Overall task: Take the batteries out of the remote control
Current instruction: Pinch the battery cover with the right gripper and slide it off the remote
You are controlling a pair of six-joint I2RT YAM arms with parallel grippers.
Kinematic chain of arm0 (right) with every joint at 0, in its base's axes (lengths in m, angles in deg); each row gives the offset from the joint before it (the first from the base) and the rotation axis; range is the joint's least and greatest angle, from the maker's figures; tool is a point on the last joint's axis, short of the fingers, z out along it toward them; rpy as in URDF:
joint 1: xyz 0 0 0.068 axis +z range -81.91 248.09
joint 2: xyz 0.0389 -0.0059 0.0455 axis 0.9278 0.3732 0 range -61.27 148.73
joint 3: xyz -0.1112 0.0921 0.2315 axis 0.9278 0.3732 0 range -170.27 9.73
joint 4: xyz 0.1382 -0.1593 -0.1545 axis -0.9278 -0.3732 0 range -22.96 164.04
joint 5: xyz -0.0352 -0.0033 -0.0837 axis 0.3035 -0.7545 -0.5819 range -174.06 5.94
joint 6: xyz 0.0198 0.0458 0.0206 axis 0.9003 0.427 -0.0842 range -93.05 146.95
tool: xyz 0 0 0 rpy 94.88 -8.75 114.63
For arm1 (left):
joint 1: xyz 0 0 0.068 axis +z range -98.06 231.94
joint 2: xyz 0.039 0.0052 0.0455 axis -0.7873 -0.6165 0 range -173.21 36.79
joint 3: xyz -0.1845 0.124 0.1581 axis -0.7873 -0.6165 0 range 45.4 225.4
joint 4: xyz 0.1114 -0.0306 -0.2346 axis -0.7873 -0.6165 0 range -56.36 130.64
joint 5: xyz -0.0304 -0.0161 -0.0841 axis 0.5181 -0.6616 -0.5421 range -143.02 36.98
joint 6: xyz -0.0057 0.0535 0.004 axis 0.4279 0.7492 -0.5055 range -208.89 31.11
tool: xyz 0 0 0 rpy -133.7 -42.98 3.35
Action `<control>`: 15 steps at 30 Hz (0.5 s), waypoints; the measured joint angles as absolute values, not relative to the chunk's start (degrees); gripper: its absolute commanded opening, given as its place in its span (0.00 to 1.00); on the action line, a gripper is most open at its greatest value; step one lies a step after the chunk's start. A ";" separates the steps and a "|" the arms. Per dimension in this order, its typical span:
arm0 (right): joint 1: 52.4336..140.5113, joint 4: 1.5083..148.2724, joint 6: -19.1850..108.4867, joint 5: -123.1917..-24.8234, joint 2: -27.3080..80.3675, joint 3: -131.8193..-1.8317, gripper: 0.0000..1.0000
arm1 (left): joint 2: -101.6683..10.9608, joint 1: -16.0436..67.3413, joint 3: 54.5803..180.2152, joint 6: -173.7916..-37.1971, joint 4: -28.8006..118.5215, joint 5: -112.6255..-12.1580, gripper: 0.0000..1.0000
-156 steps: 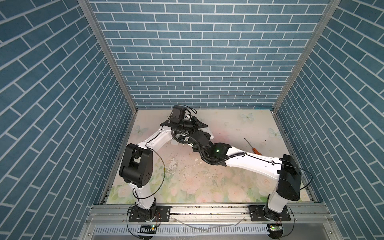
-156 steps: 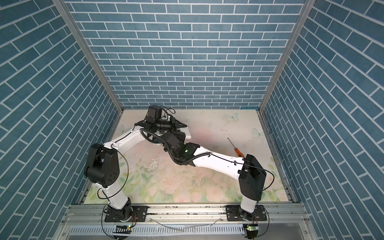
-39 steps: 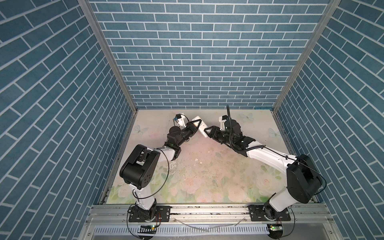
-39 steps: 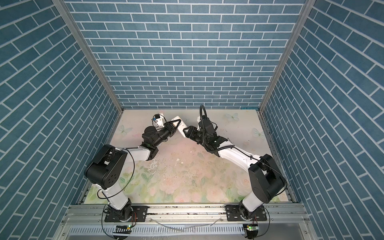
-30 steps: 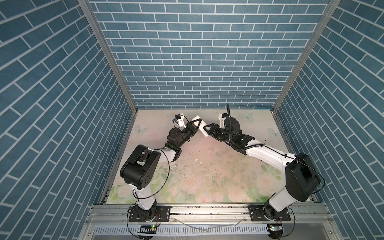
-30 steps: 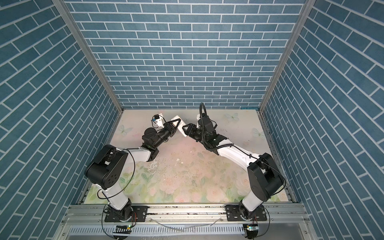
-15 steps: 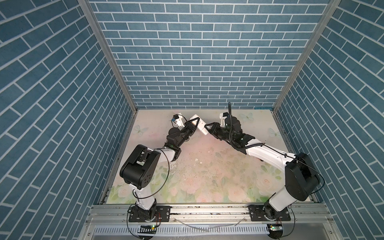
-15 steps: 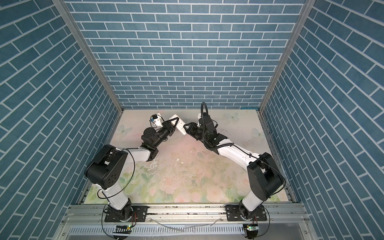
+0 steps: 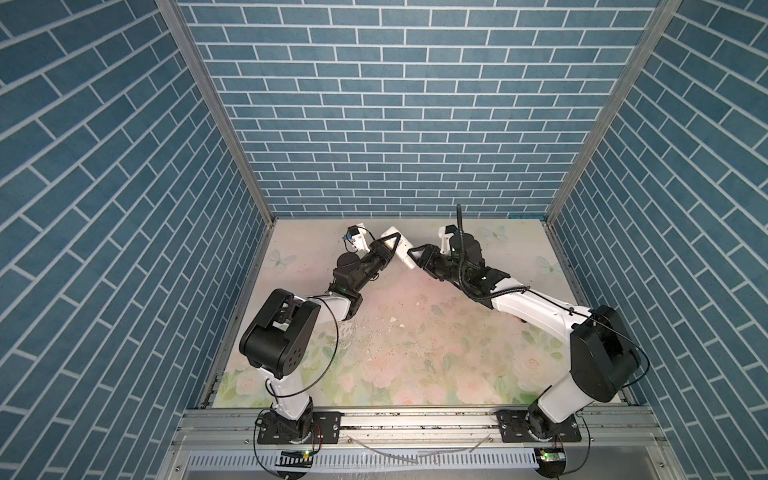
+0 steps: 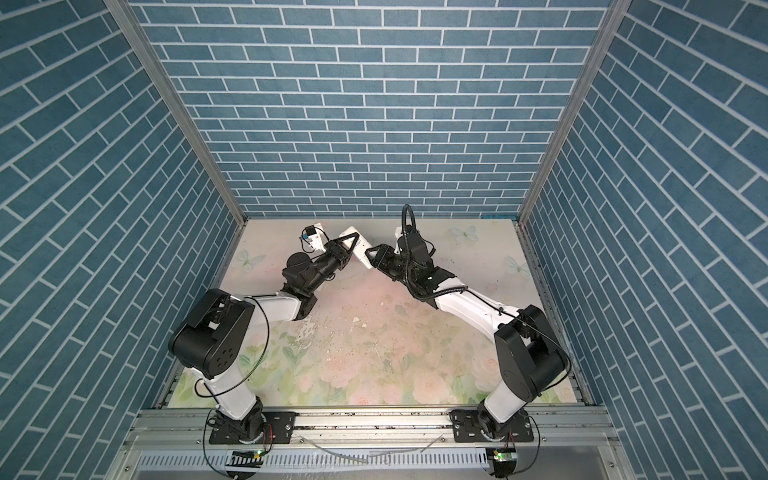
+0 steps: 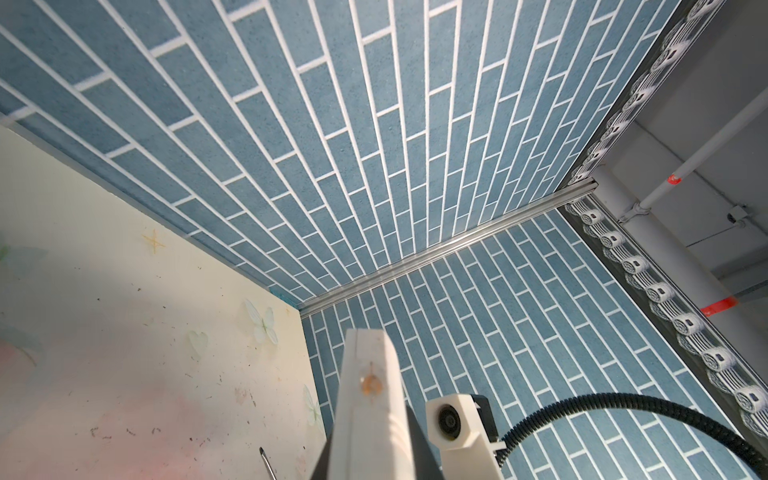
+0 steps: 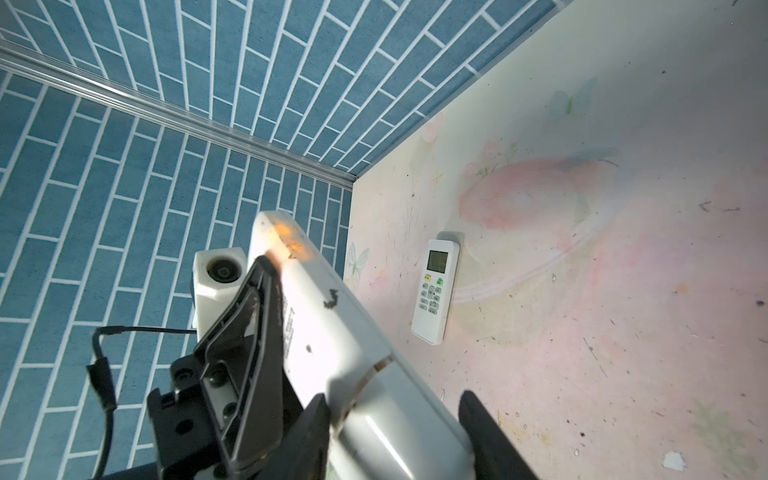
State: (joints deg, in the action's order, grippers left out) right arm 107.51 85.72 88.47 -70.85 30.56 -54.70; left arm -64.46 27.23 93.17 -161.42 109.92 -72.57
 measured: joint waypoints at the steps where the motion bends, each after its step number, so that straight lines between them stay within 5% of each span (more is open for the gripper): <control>1: 107.51 85.77 88.47 -70.67 30.56 -54.70 0.51 | -64.46 27.27 93.30 -161.40 109.83 -72.59 0.00; 8: 107.51 86.07 88.69 -70.45 30.50 -54.50 0.41 | -64.46 27.75 93.60 -161.53 109.57 -72.59 0.00; 15: 107.46 86.77 88.71 -70.74 29.69 -53.34 0.42 | -64.46 27.93 94.54 -161.20 108.26 -73.90 0.00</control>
State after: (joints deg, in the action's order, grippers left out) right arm 107.46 86.77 88.71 -70.74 29.69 -53.34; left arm -64.46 27.93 94.54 -161.20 108.26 -73.90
